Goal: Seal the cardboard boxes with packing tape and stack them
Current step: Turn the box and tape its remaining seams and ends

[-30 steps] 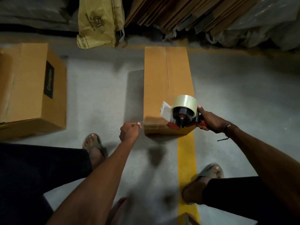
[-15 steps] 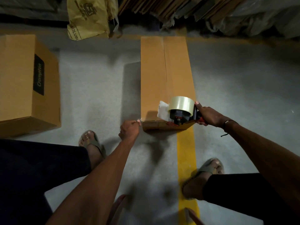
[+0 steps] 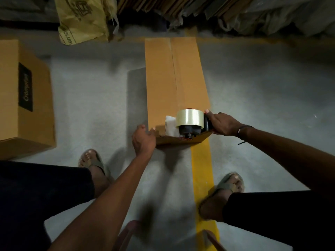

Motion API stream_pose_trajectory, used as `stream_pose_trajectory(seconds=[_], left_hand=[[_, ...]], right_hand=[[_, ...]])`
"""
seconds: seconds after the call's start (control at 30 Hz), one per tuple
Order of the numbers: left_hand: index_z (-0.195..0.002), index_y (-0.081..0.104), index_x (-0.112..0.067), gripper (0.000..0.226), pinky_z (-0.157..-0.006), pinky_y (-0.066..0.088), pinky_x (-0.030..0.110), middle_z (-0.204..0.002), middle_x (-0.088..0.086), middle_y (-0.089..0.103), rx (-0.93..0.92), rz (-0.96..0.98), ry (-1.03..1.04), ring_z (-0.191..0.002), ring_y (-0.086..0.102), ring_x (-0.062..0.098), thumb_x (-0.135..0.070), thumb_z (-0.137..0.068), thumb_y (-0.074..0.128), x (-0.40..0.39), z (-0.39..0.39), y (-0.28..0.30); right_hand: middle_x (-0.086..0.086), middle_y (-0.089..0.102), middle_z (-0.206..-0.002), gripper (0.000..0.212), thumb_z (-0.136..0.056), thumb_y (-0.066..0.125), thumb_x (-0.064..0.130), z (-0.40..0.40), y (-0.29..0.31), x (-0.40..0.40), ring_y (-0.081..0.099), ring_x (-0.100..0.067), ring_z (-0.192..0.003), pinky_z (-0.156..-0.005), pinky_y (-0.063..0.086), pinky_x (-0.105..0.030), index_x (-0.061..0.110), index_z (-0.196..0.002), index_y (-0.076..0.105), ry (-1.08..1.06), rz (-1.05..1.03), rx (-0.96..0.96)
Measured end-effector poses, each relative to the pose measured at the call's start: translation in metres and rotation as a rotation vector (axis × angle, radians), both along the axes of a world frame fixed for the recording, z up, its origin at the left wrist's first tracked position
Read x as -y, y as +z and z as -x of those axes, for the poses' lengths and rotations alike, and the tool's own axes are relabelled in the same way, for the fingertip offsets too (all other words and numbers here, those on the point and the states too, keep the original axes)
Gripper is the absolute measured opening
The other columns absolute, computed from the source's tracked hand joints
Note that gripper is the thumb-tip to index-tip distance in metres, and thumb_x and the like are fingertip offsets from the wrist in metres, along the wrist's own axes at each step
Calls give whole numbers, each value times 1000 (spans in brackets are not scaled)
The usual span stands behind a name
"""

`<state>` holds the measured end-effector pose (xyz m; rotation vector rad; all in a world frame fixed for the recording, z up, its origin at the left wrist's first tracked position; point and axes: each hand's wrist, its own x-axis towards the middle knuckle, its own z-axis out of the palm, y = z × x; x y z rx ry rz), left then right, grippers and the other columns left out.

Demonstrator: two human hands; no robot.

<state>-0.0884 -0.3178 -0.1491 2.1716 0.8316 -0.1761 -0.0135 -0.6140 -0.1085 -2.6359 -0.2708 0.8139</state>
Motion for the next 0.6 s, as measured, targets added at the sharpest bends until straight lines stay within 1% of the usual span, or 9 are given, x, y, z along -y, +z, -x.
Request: stream_pose_trajectory(seconds=[0.1, 0.17, 0.2, 0.27, 0.37, 0.43, 0.5, 0.57, 0.6], left_hand=[[-131, 50, -10, 42, -80, 53, 42, -123, 15, 65, -77, -31, -51, -110, 64, 37, -29, -98, 67, 27, -8, 6], [-132, 49, -10, 41, -85, 55, 45, -123, 17, 64, -80, -66, -8, -110, 64, 39, -21, -98, 67, 34, -7, 5], [-132, 49, -11, 42, -85, 55, 45, -121, 17, 64, -60, -71, 12, -109, 63, 39, -20, -96, 69, 35, -5, 3], [-130, 51, -15, 47, -85, 53, 44, -118, 15, 65, -25, -62, 42, -107, 63, 39, -22, -91, 77, 30, -3, -2], [-125, 55, -19, 55, -87, 53, 44, -118, 11, 67, 0, -48, 55, -109, 64, 37, -27, -81, 87, 25, -3, -12], [-123, 56, -22, 60, -89, 53, 45, -118, 9, 68, 19, -42, 66, -111, 63, 35, -33, -75, 91, 25, -4, -15], [-121, 57, -22, 66, -88, 54, 45, -118, 7, 69, 36, -50, 74, -112, 63, 34, -41, -69, 94, 25, -4, -17], [-120, 58, -20, 70, -87, 52, 43, -119, 8, 69, 47, -56, 76, -114, 61, 34, -45, -67, 96, 25, -4, -19], [-121, 58, -18, 72, -88, 51, 43, -120, 9, 68, 53, -58, 71, -116, 61, 35, -45, -67, 96, 25, -3, -19]], right_hand=[[-1, 65, -57, 68, -112, 12, 44, -2, 3, -4, 62, -17, -59, -86, 53, -40, 30, -61, 53, 18, 11, 63], [-9, 61, -69, 48, -113, 16, 40, -2, 5, -6, 61, -30, -71, -85, 53, -48, 41, -74, 44, 39, 21, 108], [-12, 57, -73, 43, -113, 17, 37, -2, 6, -6, 60, -35, -76, -85, 52, -51, 40, -84, 48, 46, 30, 115], [-12, 53, -72, 48, -113, 17, 37, -4, 4, -5, 59, -38, -79, -84, 51, -52, 23, -96, 60, 39, 49, 121], [-10, 48, -68, 40, -114, 18, 33, -5, 3, -1, 58, -40, -80, -84, 50, -52, 41, -85, 45, 56, -1, 131], [-13, 54, -71, 41, -114, 18, 35, -8, -1, 5, 57, -36, -76, -84, 51, -52, 42, -79, 40, 85, -28, 138], [-14, 64, -74, 55, -112, 15, 43, -12, -7, 21, 60, -31, -73, -83, 52, -47, 32, -71, 50, 90, -39, 145], [-13, 68, -74, 73, -110, 13, 50, -18, -10, 45, 63, -28, -71, -79, 51, -41, 10, -79, 65, 96, -10, 126], [-10, 68, -70, 79, -109, 10, 54, -22, -10, 60, 63, -25, -68, -75, 49, -37, 8, -76, 65, 97, 2, 124]])
